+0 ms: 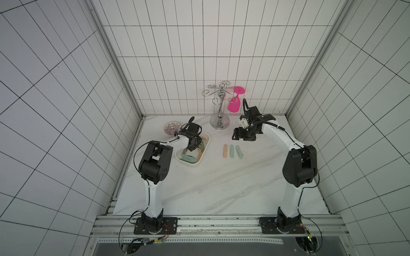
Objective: Take the fruit knife out of the storage box
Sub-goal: Pick up the fruit knife from the storage box.
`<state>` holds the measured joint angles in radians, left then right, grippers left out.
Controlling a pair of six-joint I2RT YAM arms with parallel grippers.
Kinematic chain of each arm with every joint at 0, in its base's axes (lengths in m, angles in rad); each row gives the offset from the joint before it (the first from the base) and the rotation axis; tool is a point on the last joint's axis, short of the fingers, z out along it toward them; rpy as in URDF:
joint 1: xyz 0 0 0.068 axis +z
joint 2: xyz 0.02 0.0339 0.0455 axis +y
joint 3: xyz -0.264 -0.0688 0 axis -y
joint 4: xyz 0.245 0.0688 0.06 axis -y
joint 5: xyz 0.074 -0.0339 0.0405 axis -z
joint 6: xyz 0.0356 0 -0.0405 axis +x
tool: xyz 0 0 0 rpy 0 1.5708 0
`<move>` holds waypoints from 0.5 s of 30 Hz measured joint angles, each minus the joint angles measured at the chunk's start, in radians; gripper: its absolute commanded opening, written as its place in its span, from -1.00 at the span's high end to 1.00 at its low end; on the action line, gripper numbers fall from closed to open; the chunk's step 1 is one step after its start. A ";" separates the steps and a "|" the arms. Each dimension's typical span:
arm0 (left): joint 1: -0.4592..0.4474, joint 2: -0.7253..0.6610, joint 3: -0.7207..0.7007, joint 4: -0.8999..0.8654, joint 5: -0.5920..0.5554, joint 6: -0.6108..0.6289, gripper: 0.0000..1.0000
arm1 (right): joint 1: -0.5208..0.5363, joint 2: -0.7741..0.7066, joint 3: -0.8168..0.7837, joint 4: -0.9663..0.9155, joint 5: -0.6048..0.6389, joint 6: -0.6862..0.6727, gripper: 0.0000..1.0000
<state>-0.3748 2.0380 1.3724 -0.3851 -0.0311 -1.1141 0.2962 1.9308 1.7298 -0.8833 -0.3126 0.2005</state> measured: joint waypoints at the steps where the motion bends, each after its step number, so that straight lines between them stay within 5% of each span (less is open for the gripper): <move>1: 0.000 0.000 0.000 0.001 0.001 0.004 0.57 | 0.000 0.000 0.000 0.000 -0.002 0.000 -0.62; 15: 0.003 -0.050 -0.046 -0.012 0.004 0.082 0.66 | 0.012 0.000 0.000 0.001 -0.028 0.001 -0.61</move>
<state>-0.3717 1.9884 1.3266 -0.3973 -0.0273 -1.0317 0.3080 1.9308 1.7298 -0.8825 -0.3405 0.2016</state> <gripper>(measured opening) 0.273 0.806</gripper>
